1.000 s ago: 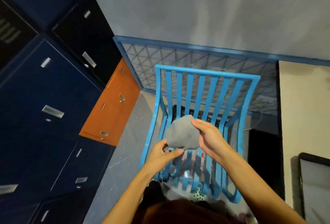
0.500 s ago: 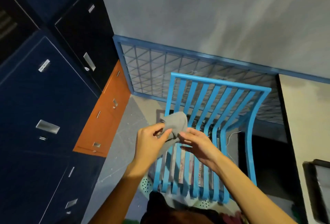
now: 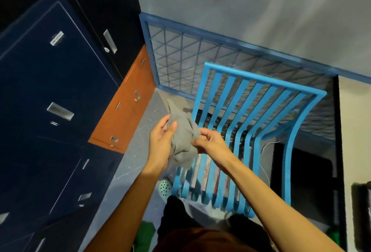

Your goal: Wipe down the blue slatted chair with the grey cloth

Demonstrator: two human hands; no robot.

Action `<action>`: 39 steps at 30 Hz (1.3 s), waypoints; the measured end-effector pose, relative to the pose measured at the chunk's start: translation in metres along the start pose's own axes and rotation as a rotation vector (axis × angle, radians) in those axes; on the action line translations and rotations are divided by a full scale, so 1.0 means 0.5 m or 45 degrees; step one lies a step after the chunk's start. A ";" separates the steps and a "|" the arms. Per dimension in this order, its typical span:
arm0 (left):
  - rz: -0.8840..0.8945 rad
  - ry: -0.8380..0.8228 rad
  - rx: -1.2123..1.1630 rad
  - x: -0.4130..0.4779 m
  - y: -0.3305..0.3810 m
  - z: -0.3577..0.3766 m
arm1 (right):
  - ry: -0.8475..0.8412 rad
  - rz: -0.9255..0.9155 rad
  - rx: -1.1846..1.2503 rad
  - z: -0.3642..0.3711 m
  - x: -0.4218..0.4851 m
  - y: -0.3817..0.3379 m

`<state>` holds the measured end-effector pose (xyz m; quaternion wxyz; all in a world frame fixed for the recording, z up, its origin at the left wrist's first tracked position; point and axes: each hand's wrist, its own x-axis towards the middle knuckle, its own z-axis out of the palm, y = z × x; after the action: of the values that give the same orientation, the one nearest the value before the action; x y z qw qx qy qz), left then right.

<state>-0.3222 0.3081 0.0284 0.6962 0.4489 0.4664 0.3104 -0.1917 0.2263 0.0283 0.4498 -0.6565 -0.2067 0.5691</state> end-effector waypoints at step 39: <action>0.180 -0.130 0.170 -0.052 -0.537 -0.115 | -0.083 -0.373 0.072 -0.086 0.067 0.631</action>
<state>-0.3814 0.1965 -0.2168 0.6639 0.5413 0.4173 0.3037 -0.2188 0.0763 -0.2532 0.5395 -0.5876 -0.2986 0.5240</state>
